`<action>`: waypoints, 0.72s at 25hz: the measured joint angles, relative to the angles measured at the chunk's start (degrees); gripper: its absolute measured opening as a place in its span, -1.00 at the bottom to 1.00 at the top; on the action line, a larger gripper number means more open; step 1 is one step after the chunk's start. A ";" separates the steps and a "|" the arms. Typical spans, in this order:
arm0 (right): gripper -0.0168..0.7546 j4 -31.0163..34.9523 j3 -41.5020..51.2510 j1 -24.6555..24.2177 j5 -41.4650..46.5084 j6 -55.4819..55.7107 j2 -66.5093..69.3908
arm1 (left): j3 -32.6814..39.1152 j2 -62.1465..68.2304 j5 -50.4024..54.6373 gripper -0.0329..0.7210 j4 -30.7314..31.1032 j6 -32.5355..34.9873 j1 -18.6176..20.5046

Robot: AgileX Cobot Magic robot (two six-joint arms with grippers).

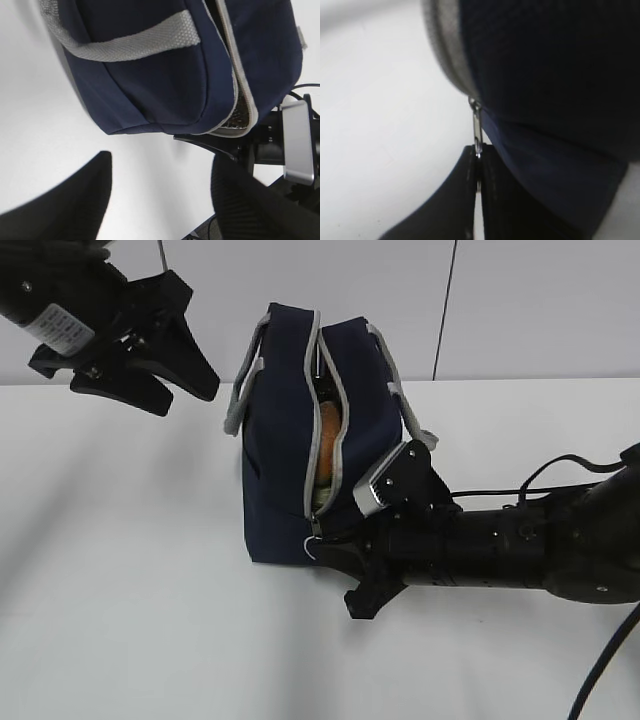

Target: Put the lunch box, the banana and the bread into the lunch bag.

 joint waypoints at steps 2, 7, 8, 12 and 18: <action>-1.00 -0.14 0.00 0.00 0.81 0.00 -0.36 | 0.00 0.00 0.00 0.24 0.00 0.00 0.00; -1.00 -0.31 0.00 0.00 1.41 -0.13 -0.36 | 0.00 0.00 0.00 0.24 0.00 0.00 0.00; -1.00 -0.20 0.00 0.00 1.41 -0.13 -0.36 | 0.00 0.00 0.00 0.24 0.00 0.00 0.00; -1.00 1.58 0.00 0.00 1.41 -1.03 -0.36 | 0.00 0.00 0.00 0.24 0.00 0.00 0.00; -1.00 1.83 -0.91 0.00 1.59 -1.43 -0.36 | 0.00 0.00 0.00 0.24 0.00 0.00 0.00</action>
